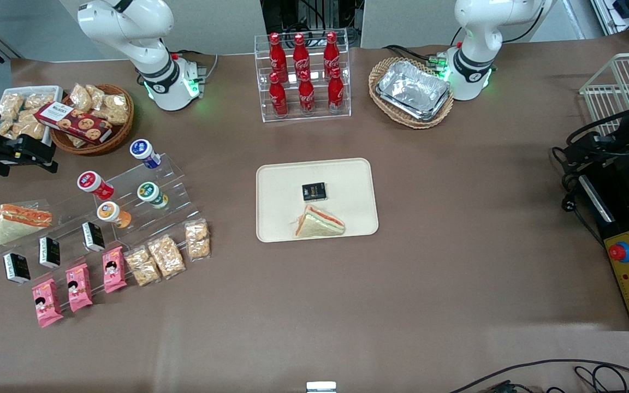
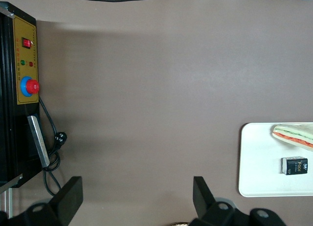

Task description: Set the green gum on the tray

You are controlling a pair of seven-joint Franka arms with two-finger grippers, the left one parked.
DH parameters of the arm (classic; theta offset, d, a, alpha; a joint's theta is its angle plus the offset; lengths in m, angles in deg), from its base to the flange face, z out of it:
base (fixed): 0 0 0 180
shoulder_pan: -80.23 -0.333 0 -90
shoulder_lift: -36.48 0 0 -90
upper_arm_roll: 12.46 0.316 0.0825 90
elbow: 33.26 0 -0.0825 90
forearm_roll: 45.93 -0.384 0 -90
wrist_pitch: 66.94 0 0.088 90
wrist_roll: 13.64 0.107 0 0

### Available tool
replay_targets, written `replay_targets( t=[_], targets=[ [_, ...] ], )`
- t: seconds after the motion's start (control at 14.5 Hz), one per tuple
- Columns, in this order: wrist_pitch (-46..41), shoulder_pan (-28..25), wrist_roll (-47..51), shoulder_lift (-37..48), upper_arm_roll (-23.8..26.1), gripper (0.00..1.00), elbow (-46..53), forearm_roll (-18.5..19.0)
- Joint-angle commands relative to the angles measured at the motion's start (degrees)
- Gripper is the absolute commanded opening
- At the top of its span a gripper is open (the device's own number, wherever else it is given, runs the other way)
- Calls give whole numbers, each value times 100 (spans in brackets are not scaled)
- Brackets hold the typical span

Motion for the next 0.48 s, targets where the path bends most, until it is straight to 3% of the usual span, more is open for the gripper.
replay_targets(
  t=[0.0, 0.41],
  targets=[
    [-101, -56, 47, 183, -20, 100, -127, 7],
    [-207, -170, 56, 219, -3, 100, -128, 7]
  ],
)
